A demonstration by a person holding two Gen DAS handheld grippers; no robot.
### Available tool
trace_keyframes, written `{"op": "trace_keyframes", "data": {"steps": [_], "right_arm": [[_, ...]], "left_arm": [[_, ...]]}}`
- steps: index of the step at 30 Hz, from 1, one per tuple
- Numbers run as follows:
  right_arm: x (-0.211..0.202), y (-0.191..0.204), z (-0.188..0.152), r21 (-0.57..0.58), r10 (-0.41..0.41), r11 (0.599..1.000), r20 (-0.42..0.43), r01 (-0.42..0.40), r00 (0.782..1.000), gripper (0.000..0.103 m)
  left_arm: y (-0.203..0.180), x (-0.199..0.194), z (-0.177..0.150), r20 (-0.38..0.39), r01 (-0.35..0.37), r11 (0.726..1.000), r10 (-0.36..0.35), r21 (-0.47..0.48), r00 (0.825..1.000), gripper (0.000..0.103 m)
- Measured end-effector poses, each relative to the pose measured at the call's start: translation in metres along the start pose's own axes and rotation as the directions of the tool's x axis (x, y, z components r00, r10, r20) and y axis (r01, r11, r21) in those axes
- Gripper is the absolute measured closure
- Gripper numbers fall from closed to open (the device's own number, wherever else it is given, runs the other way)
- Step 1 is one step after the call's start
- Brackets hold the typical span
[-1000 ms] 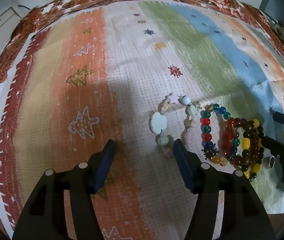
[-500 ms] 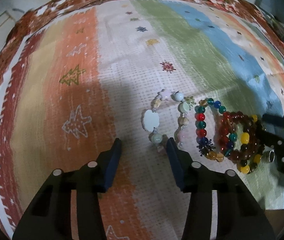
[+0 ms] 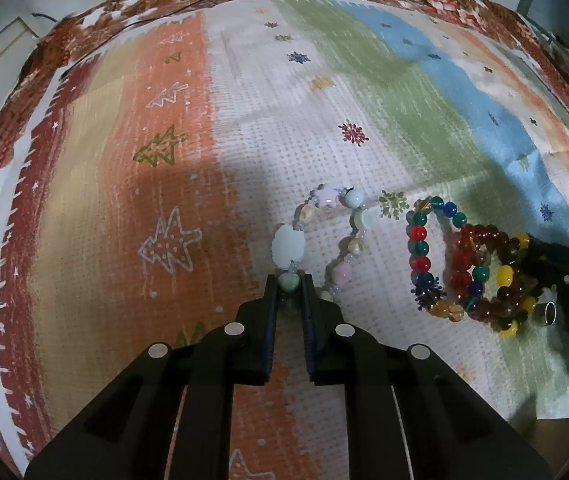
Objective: Organize jewelry
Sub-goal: 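Close left tool on white bead bracelet while right tool grasps yellow-black bead bracelet, then lift white bracelet with left tool while right tool carries yellow-black bracelet to tin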
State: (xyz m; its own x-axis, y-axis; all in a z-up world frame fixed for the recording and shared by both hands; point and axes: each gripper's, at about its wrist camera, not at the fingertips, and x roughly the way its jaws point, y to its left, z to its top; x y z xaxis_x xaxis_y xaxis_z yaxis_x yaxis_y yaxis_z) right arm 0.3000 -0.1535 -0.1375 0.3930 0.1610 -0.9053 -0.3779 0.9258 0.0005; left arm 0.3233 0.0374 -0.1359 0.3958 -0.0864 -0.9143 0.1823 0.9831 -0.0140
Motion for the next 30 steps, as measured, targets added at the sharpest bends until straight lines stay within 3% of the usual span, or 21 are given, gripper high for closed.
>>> {"op": "trace_keyframes", "data": {"steps": [14,30], "right_arm": [[-0.030,0.006,0.008,0.010,0.032,0.999,0.057,-0.033,0.998,0.090],[-0.060,0.017,0.014,0.006,0.032,0.999,0.105,-0.032,0.994,0.090]], "left_arm": [[0.017,-0.032,0.011,0.085,0.074,0.993,-0.066,-0.092,0.994,0.092],[0.013,-0.067,0.009,0.150,0.096,0.991,-0.081,-0.090,0.985,0.092]]}}
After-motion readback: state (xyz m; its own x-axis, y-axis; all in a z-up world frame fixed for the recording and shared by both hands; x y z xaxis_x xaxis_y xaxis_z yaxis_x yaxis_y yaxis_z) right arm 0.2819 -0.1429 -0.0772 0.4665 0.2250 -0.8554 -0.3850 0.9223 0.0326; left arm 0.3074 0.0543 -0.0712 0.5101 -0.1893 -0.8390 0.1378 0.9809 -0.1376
